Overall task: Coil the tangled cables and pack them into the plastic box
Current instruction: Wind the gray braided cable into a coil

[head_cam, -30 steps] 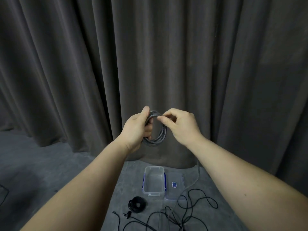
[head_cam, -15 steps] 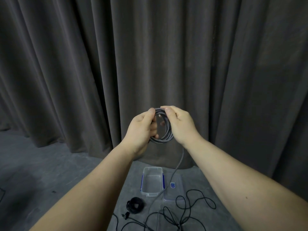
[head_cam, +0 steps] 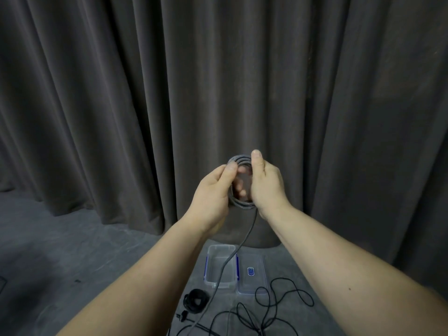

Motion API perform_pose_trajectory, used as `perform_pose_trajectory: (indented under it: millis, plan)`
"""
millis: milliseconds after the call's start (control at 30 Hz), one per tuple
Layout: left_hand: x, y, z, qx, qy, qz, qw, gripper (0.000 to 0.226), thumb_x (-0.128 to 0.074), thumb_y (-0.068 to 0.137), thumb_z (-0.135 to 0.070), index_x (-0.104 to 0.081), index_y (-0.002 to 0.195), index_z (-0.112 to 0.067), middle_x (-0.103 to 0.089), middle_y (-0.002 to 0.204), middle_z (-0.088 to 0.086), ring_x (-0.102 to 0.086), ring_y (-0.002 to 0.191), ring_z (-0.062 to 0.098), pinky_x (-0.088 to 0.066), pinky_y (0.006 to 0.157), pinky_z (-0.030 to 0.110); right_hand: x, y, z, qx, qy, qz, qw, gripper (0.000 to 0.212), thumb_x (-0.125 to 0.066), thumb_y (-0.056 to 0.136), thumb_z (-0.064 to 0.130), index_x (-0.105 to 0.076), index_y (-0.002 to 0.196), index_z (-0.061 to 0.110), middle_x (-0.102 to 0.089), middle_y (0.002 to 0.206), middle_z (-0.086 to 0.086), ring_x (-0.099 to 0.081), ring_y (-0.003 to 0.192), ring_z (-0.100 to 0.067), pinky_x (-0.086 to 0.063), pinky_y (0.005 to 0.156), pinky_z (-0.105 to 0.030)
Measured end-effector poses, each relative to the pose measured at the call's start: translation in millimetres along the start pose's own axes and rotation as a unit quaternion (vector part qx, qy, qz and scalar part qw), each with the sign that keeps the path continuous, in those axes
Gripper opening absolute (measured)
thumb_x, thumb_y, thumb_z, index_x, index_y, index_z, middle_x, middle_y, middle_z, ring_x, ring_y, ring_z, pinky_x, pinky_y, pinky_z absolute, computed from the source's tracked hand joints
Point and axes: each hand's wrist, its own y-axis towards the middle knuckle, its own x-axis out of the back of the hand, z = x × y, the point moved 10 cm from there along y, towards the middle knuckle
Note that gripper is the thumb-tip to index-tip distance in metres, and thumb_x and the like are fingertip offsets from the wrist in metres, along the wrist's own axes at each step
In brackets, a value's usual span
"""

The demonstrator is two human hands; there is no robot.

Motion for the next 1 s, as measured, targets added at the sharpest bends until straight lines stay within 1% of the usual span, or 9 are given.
perform_pose_trajectory:
  millis: [133,200,267,367,533,600,733,867,1000]
  plan:
    - [-2.4,0.8,-2.0,0.005,0.003,-0.007,1.000,0.032,-0.037,0.105,-0.023,-0.043,0.075,-0.013,-0.028,0.052,-0.006,-0.026,0.046,0.007,-0.031,0.052,0.022,-6.8,0.9,-8.4,-0.030,0.012,0.020,0.999,0.052,-0.037,0.090,0.062,-0.059,0.072,0.018,-0.062,0.066,0.000,-0.059,0.067,-0.029,-0.053,0.070,-0.049]
    - [5.9,4.4,-7.8,0.000,0.021,-0.031,0.999,0.036,-0.037,0.105,-0.021,-0.037,0.069,-0.016,-0.026,0.050,-0.009,-0.023,0.043,0.004,-0.028,0.044,0.016,-1.7,-1.9,5.2,0.028,-0.010,0.048,0.998,0.025,-0.046,0.095,0.046,-0.057,0.104,0.026,-0.061,0.091,0.007,-0.059,0.085,-0.019,-0.049,0.083,-0.038]
    - [15.4,8.0,-11.7,-0.004,0.040,-0.046,0.998,0.038,-0.037,0.105,-0.022,-0.035,0.066,-0.018,-0.027,0.047,-0.012,-0.023,0.041,0.003,-0.026,0.042,0.015,-1.3,-9.6,18.9,0.101,-0.092,0.125,0.983,0.063,-0.057,0.086,0.049,-0.032,0.141,0.030,-0.046,0.133,0.006,-0.053,0.113,-0.013,-0.043,0.096,-0.031]
    - [22.4,12.9,-12.1,0.005,0.034,-0.054,0.998,0.037,-0.039,0.104,-0.022,-0.036,0.067,-0.018,-0.026,0.047,-0.012,-0.020,0.041,0.004,-0.023,0.040,0.016,-11.9,-26.3,27.0,0.161,-0.251,0.242,0.923,0.114,-0.076,0.067,0.055,-0.001,0.151,0.038,-0.009,0.155,0.018,-0.029,0.137,-0.004,-0.032,0.113,-0.038]
    - [9.7,12.8,-14.6,0.014,0.028,-0.026,0.999,0.037,-0.040,0.103,-0.022,-0.037,0.067,-0.018,-0.023,0.049,-0.009,-0.018,0.044,0.007,-0.016,0.049,0.023,-22.9,-29.9,24.4,0.154,-0.309,0.288,0.893,0.134,-0.085,0.061,0.047,0.016,0.148,0.041,-0.011,0.158,0.010,-0.027,0.143,-0.016,-0.032,0.111,-0.032]
    - [4.6,10.1,-14.3,0.017,0.027,-0.012,0.999,0.039,-0.040,0.103,-0.022,-0.041,0.065,-0.017,-0.025,0.048,-0.008,-0.019,0.044,0.008,-0.014,0.055,0.031,-21.9,-26.7,24.5,0.128,-0.277,0.282,0.910,0.136,-0.087,0.060,0.043,0.016,0.148,0.041,-0.016,0.159,0.008,-0.026,0.142,-0.010,-0.031,0.110,-0.027]
    - [5.3,7.5,-14.9,0.021,0.038,-0.016,0.999,0.039,-0.043,0.102,-0.025,-0.044,0.065,-0.013,-0.037,0.044,-0.002,-0.036,0.041,0.013,-0.033,0.045,0.022,-23.0,-27.9,23.5,0.115,-0.231,0.300,0.918,0.139,-0.091,0.057,0.038,0.012,0.150,0.038,-0.034,0.145,0.011,-0.034,0.127,0.008,-0.029,0.100,-0.014]
    - [5.8,6.4,-13.5,0.023,0.050,-0.020,0.998,0.040,-0.046,0.100,-0.029,-0.043,0.064,-0.012,-0.039,0.044,0.001,-0.038,0.040,0.015,-0.033,0.049,0.025,-17.3,-23.3,24.4,0.119,-0.205,0.257,0.937,0.123,-0.090,0.052,0.039,-0.010,0.145,0.045,-0.054,0.118,0.005,-0.055,0.105,-0.004,-0.045,0.089,-0.021]
    - [-2.1,8.6,-15.4,0.022,-0.026,0.006,0.999,0.036,-0.046,0.098,-0.032,-0.044,0.069,-0.012,-0.033,0.047,-0.002,-0.033,0.041,0.012,-0.035,0.052,0.026,-7.4,-19.0,30.0,0.122,-0.166,0.206,0.957,0.093,-0.089,0.056,0.027,-0.035,0.131,0.040,-0.061,0.094,0.014,-0.055,0.082,0.006,-0.042,0.069,-0.009]
